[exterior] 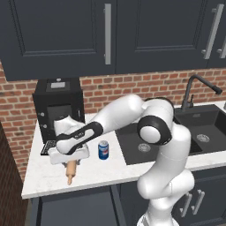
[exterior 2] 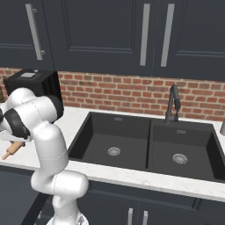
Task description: Pick the rolling pin from the drawer and place it on the counter.
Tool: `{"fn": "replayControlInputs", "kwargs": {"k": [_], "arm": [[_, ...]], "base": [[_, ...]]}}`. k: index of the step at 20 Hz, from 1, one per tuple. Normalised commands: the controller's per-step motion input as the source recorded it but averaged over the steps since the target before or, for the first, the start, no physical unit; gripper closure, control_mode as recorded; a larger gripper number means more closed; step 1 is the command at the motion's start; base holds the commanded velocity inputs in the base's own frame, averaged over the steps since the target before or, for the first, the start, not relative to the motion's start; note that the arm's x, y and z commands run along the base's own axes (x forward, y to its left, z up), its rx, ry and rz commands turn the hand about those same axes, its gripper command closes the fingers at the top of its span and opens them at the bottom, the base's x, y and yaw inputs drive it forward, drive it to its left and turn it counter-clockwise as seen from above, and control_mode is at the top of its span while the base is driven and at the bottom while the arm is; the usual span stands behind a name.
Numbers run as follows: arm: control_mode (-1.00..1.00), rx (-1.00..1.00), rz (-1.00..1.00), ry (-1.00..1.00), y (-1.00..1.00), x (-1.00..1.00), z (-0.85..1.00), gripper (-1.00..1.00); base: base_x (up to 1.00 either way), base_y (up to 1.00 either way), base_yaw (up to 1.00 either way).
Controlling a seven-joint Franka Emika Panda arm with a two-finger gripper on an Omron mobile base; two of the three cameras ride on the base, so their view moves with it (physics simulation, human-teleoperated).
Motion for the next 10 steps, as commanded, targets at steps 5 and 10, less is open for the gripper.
{"fn": "replayControlInputs", "kwargs": {"k": [5,10], "arm": [[-1.0,0.0,0.0,0.0,0.0,0.0,-0.07,-1.0],[-1.0,0.0,0.0,0.0,0.0,0.0,0.0,-1.0]], "base": [[0.0,0.0,0.0],[0.0,0.0,0.0]]}}
